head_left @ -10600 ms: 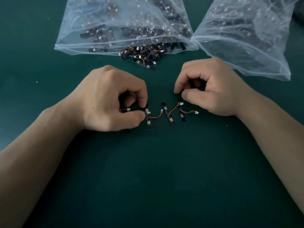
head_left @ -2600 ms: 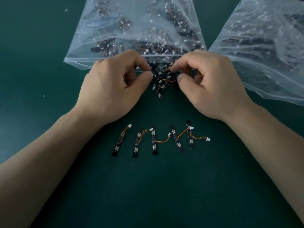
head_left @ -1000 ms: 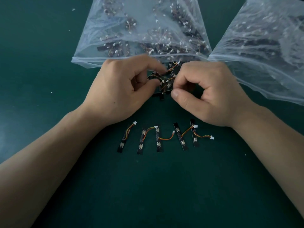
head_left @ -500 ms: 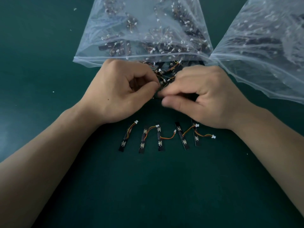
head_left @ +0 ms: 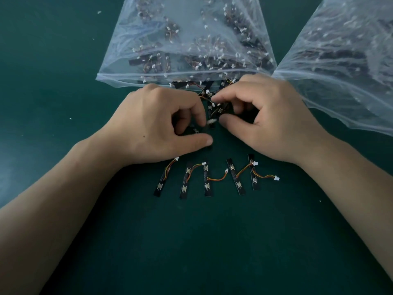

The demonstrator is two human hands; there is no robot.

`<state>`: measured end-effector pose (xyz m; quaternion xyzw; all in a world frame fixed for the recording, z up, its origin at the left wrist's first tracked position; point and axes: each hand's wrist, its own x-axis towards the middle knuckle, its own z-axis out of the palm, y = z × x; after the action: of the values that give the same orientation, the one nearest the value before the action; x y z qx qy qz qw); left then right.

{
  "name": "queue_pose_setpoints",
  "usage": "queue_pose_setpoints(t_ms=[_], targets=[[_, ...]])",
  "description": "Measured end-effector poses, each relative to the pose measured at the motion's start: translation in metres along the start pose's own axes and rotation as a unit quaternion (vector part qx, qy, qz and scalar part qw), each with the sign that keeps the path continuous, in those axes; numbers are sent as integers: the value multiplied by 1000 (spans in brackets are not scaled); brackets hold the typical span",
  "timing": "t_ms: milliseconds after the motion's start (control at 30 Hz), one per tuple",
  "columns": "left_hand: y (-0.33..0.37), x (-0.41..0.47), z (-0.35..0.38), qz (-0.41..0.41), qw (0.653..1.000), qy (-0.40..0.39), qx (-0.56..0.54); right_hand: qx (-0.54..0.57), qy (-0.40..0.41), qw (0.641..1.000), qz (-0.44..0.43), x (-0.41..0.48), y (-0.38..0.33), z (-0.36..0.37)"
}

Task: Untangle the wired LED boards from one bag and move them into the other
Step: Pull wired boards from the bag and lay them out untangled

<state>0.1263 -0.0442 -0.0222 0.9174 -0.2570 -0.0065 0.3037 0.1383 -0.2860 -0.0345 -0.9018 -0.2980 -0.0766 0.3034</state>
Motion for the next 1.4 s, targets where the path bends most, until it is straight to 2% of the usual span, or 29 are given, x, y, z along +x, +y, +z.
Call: queue_pose_setpoints(t_ms=[333, 467, 700, 933, 1133, 1233, 1400], targets=[[-4, 0, -6, 11, 998, -41, -38, -45, 11, 999, -26, -1, 2, 3], [-5, -1, -6, 21, 999, -33, -23, -41, 6, 998, -50, -2, 0, 2], [-11, -2, -4, 4, 1000, 23, -5, -64, 8, 998, -14, -2, 1, 3], [-10, -2, -2, -1, 1000, 21, -2, -63, 22, 998, 5, -2, -1, 5], [-8, -1, -4, -3, 1000, 13, -14, -78, 45, 994, -69, -2, -2, 2], [-8, -1, -5, -19, 999, 6, -37, -81, 19, 994, -71, -2, 1, 3], [-9, -2, -10, -18, 997, -31, -66, -57, 23, 996, -63, -2, 0, 2]])
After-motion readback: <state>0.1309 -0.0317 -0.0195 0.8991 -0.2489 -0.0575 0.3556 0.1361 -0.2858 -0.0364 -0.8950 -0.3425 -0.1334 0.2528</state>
